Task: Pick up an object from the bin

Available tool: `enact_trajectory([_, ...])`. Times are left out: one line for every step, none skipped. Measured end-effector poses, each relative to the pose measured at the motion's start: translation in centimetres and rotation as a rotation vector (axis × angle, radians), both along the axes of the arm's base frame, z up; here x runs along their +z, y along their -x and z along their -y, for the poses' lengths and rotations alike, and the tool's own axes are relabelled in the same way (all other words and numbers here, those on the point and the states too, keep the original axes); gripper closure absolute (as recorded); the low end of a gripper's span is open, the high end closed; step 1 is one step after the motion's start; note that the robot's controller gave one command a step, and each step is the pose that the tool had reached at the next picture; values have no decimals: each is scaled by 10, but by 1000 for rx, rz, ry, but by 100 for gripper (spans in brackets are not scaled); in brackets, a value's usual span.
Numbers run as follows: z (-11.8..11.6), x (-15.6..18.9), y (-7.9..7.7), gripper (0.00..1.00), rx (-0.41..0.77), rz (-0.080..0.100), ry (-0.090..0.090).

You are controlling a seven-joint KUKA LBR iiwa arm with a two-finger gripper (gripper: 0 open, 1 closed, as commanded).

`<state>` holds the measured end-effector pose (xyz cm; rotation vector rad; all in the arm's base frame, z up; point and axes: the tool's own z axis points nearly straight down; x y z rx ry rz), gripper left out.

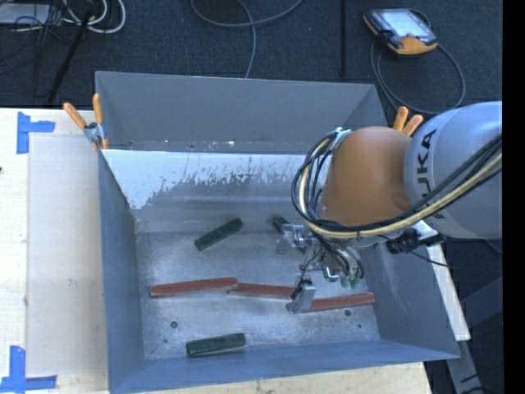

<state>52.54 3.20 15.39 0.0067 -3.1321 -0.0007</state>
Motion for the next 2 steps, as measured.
enact_trajectory([0,4,-2,0,-1,8,0])
enact_trajectory([7,-40,1,0,-83,12,0])
